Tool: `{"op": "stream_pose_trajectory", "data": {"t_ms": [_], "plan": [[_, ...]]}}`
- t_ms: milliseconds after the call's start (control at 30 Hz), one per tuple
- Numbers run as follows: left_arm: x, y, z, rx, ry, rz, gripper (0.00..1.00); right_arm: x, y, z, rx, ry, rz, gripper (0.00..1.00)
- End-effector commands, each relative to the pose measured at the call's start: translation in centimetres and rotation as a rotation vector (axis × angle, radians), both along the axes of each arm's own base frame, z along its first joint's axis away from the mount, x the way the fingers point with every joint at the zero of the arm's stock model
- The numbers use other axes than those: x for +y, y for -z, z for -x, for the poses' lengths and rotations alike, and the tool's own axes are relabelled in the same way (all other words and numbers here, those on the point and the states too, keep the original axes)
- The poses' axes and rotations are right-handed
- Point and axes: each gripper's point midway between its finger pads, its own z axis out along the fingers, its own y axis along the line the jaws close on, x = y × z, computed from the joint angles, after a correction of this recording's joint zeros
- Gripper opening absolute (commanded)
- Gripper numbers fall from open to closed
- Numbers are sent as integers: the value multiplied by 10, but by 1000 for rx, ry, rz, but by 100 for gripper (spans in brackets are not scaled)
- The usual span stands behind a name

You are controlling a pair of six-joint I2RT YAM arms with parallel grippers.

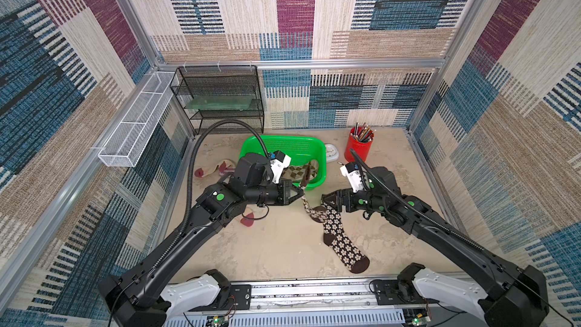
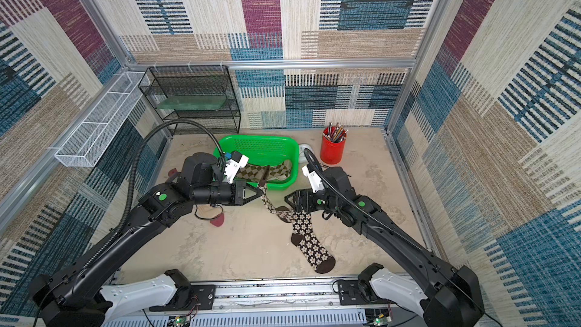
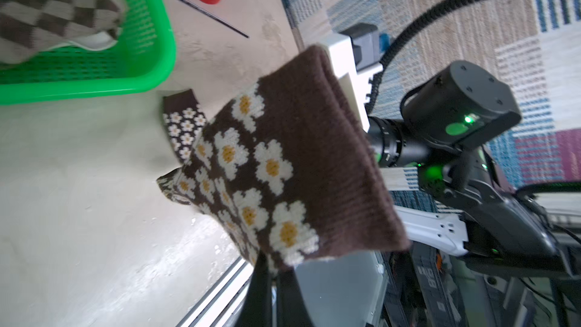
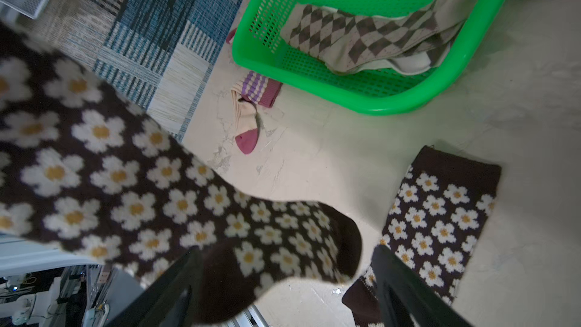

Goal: Place the socks together as a pair
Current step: Pick up the sock at the center of the board, then flatten out the sock at the center of the board.

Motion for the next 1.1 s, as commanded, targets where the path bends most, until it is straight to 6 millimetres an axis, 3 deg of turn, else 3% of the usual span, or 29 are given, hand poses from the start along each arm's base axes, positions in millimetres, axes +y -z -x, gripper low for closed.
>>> {"op": "stream_pose_trajectory", "data": {"t_ms": [0, 167, 267, 567, 833, 1067], "plan": [[-28, -19, 5, -16, 98, 99, 0, -1, -38, 11, -109, -95, -111, 87], [-54, -28, 6, -24, 169, 146, 0, -11, -65, 37, -204, -214, -189, 87], [-67, -31, 6, -8, 215, 184, 0, -14, -66, 46, -244, -244, -192, 87], [-101, -37, 28, 27, 378, 229, 0, -23, -75, 40, -328, -254, -198, 87], [-105, -34, 36, 52, 430, 223, 0, -50, -92, 32, -400, -249, -225, 87], [-106, -38, 45, 60, 495, 249, 0, -48, -100, 33, -427, -298, -244, 88]]}}
